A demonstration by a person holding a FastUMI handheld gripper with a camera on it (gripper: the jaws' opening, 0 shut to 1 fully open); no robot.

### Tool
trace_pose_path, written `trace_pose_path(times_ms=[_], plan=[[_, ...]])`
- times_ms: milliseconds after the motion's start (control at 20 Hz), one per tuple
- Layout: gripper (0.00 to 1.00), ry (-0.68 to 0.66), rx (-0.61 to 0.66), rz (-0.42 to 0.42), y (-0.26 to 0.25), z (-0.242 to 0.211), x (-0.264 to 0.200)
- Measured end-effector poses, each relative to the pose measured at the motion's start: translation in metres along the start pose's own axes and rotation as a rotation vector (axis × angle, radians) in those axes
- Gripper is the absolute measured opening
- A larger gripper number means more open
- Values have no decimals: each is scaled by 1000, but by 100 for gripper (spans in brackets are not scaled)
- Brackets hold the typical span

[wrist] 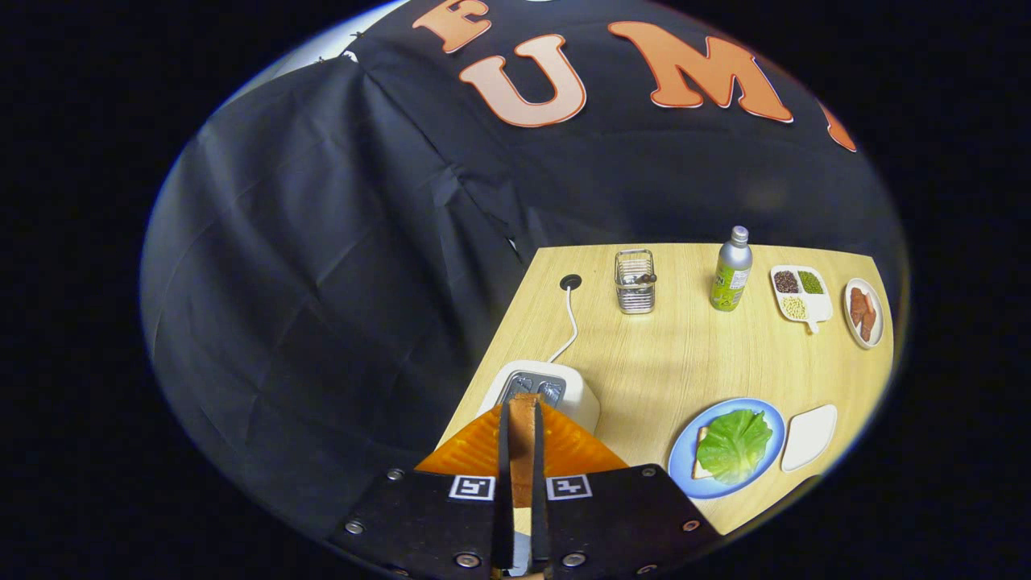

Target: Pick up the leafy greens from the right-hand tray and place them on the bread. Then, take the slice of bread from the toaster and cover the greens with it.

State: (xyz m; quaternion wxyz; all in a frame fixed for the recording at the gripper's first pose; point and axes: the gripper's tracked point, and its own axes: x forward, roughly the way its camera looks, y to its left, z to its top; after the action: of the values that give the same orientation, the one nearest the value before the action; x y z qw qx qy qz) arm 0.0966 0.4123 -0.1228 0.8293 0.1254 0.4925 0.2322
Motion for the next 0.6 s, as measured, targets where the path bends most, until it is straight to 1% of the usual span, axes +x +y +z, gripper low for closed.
trace_pose_path(times_ms=[300, 600], plan=[[9, -10, 68, 17, -50, -14, -8], [9, 2, 176, 37, -109, -32, -10]])
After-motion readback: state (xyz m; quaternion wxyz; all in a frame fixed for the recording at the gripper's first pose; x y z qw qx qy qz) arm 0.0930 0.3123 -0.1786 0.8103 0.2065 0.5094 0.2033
